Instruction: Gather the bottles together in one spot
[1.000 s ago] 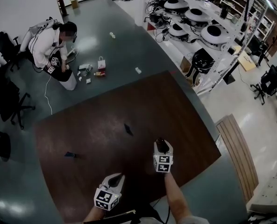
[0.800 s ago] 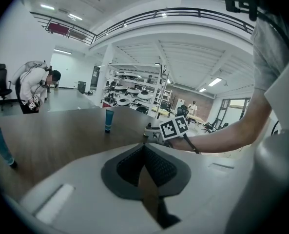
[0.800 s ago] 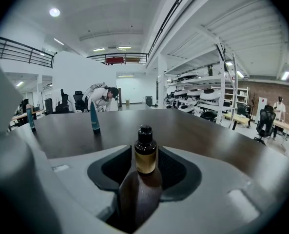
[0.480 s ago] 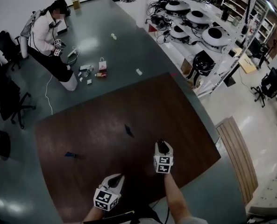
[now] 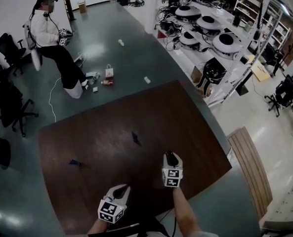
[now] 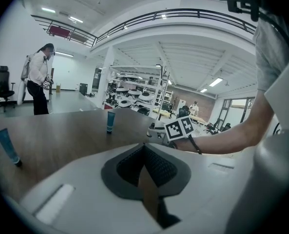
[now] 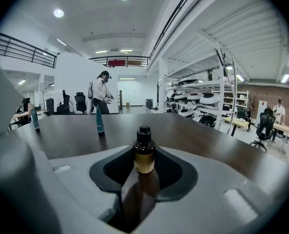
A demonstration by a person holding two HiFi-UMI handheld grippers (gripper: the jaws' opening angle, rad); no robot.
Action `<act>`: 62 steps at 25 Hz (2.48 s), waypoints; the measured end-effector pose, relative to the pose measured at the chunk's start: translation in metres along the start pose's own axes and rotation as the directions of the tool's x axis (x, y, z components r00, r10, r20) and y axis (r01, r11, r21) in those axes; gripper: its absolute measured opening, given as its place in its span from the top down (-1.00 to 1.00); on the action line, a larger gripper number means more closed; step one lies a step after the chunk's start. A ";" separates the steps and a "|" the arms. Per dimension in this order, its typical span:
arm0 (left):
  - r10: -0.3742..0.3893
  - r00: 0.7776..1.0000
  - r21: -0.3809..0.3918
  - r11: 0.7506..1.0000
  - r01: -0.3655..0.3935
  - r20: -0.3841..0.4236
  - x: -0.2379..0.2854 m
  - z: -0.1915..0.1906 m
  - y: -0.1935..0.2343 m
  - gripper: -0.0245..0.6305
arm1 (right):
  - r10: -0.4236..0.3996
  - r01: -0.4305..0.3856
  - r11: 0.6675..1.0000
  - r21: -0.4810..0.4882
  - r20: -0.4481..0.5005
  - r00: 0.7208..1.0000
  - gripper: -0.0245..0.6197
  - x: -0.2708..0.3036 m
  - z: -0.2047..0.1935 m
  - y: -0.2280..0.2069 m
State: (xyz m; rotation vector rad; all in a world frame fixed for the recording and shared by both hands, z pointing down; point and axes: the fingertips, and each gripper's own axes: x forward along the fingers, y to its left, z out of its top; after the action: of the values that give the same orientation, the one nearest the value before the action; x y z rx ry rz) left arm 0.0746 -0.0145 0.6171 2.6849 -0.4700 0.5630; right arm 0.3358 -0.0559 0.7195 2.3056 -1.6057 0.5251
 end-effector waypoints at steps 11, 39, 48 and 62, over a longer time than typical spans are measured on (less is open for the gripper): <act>0.027 0.999 -0.001 1.000 -0.027 0.034 -0.019 -0.005 -0.006 0.92 | 0.061 -0.057 0.997 -0.057 0.063 0.996 0.52 -0.056 0.021 0.024; 0.250 0.963 -0.105 0.965 -0.240 0.099 -0.115 -0.047 0.017 0.92 | 0.469 -0.455 0.865 -0.212 0.020 0.883 0.52 -0.148 -0.006 0.201; 0.321 0.943 -0.145 0.941 -0.307 0.091 -0.148 -0.062 0.023 0.92 | 0.577 -0.566 0.786 -0.248 -0.034 0.816 0.52 -0.159 -0.026 0.251; 0.372 0.924 -0.179 0.918 -0.353 0.089 -0.168 -0.080 0.027 0.92 | 0.662 -0.658 0.695 -0.290 -0.099 0.743 0.52 -0.163 -0.060 0.298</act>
State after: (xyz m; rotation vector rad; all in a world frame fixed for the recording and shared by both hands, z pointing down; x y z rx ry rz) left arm -0.1067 0.0351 0.6190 2.4976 -1.0195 0.4368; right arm -0.0038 0.0042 0.7070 1.4516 -2.3315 0.3564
